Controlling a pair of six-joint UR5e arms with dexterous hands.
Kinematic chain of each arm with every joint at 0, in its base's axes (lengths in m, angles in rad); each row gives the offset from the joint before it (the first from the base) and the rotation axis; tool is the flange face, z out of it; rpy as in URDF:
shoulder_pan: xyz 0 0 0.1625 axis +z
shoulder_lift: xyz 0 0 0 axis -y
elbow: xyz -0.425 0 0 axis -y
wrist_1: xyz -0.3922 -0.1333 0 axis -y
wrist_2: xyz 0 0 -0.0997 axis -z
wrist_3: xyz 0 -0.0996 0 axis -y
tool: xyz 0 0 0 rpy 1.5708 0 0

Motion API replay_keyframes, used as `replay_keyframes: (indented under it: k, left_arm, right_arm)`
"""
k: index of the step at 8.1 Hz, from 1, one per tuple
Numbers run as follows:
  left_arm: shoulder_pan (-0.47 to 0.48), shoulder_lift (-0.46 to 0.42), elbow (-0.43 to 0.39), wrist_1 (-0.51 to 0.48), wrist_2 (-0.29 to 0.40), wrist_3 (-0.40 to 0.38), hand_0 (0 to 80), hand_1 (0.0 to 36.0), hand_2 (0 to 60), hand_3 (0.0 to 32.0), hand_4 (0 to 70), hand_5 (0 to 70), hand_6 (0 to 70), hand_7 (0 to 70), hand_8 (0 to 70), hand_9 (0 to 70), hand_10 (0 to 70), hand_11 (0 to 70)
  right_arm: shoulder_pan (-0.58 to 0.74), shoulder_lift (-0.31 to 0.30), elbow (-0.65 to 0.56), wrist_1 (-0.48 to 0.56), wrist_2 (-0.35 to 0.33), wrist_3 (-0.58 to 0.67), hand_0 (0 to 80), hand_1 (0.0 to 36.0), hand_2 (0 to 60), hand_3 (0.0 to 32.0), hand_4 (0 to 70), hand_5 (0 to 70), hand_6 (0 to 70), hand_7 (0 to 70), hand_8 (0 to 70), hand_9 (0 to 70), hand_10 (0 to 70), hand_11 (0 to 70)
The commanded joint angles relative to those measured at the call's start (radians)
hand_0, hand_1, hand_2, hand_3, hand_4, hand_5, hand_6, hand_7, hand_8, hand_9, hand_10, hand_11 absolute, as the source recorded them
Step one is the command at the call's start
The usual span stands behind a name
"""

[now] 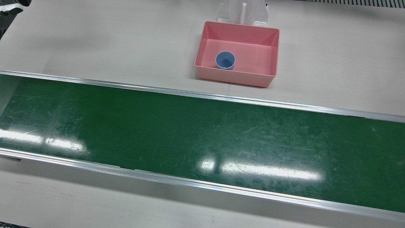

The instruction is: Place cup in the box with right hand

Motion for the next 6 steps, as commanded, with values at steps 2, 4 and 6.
replay_keyframes:
  k: [2, 4, 6]
  left_arm:
    - [0.0, 0.0, 0.001, 0.0, 0.0, 0.0, 0.0, 0.0, 0.0, 0.0, 0.0, 0.0, 0.0, 0.0, 0.0, 0.0, 0.0, 0.0]
    - [0.0, 0.001, 0.001, 0.0, 0.0, 0.0, 0.0, 0.0, 0.0, 0.0, 0.0, 0.0, 0.0, 0.0, 0.0, 0.0, 0.0, 0.0]
    - [0.0, 0.001, 0.002, -0.002, 0.0, 0.0, 0.0, 0.0, 0.0, 0.0, 0.0, 0.0, 0.0, 0.0, 0.0, 0.0, 0.0, 0.0]
  right_arm:
    - [0.149, -0.171, -0.303, 0.411, -0.096, 0.056, 54.0, 13.8, 2.6, 0.0, 20.2, 6.6, 5.8, 17.3, 11.2, 19.6, 6.1, 10.6]
    - [0.182, -0.174, -0.401, 0.503, -0.097, 0.057, 54.8, 13.3, 0.0, 0.0, 23.4, 6.6, 6.2, 18.9, 11.6, 20.3, 6.3, 10.9]
    - [0.199, -0.177, -0.389, 0.504, -0.1, 0.057, 53.8, 16.4, 8.5, 0.0, 22.0, 6.8, 6.5, 20.0, 11.9, 20.9, 7.2, 12.2]
